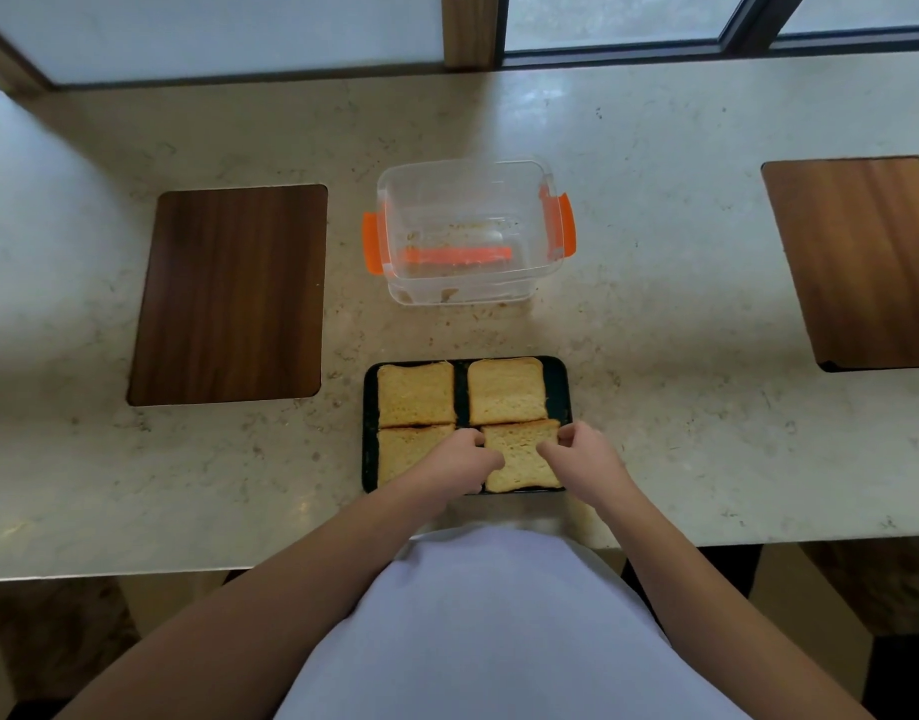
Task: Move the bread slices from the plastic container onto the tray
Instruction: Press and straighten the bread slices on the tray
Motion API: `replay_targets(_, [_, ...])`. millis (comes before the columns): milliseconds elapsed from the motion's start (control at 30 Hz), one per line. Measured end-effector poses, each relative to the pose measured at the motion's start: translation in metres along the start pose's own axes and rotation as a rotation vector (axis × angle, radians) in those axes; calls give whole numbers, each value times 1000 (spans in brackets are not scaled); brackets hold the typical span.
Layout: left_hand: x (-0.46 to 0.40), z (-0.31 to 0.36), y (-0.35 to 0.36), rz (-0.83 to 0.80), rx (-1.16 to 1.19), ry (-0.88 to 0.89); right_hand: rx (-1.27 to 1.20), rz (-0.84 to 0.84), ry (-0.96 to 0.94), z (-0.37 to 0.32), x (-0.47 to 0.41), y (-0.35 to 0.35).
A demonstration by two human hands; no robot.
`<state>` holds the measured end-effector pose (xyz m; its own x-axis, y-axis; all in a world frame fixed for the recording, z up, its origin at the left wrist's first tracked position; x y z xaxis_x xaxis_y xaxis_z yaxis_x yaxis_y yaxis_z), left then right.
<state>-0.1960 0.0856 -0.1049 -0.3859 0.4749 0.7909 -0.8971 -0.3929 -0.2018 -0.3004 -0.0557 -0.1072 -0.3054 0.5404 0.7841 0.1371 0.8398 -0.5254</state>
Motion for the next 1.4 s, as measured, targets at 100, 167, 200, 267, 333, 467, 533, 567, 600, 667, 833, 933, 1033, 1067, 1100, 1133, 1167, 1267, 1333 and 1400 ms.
replay_targets(100, [1, -3, -5, -2, -27, -1, -28, -52, 5, -2, 0, 4])
replay_targets(167, [1, -6, -12, -1, -23, -8, -36, -77, -5, -5, 2, 7])
replay_targets(200, [1, -7, -14, 5, -19, -8, -46, -81, -7, -7, 2, 8])
replay_targets(267, [1, -7, -19, 19, -4, -14, -60, -89, -21, -9, 2, 8])
replay_targets(333, [0, -7, -20, 33, 11, -13, -79, -98, -1, -7, -1, 8])
replay_targets(467, [-9, -1, -23, 92, -61, 37, -143, -66, 29, -7, -10, 2])
replay_targets(533, [-12, 7, -24, 119, -103, 56, -162, -56, 20, -11, -13, -1])
replay_targets(567, [-13, 11, -25, 118, -107, 56, -164, -53, 14, -14, -14, -2])
replay_targets(600, [-15, 14, -25, 114, -99, 49, -161, -49, 10, -17, -16, -2])
replay_targets(667, [-18, 21, -24, 102, -82, 19, -159, -56, 13, -22, -18, -1])
replay_targets(833, [-27, 31, -24, 110, -111, 8, -118, -71, 2, -31, -20, 2])
replay_targets(933, [-29, 33, -24, 96, -133, 1, -108, -67, 0, -30, -23, 2])
replay_targets(1033, [-31, 33, -23, 101, -122, 0, -100, -59, -6, -28, -24, 0])
replay_targets(1067, [-31, 34, -23, 99, -117, 6, -102, -56, -8, -27, -25, -1])
replay_targets(1100, [-31, 34, -22, 96, -121, 7, -100, -55, -6, -27, -24, -2])
replay_targets(1133, [-31, 34, -20, 96, -124, 11, -99, -54, -5, -25, -25, -3])
replay_targets(1167, [-30, 36, -20, 95, -129, 8, -98, -50, -2, -25, -25, -4])
replay_targets(1267, [-32, 37, -17, 106, -137, 14, -100, -49, 3, -22, -27, -5])
replay_targets(1333, [-32, 37, -16, 110, -138, 13, -95, -45, 10, -22, -27, -6])
replay_targets(1400, [-29, 38, -17, 110, -126, 12, -90, -39, 13, -22, -28, -6])
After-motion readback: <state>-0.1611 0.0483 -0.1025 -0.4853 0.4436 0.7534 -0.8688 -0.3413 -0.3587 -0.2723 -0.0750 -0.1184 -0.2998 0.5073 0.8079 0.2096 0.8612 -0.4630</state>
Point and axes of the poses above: each hand's wrist, its own x-axis away from the middle knuckle, its own y-axis out of the palm, z = x × y, the point moved 2 cm from there along -x, towards the middle knuckle, and after that the axes turned 9 degrees about y, right-handed, at the moved point
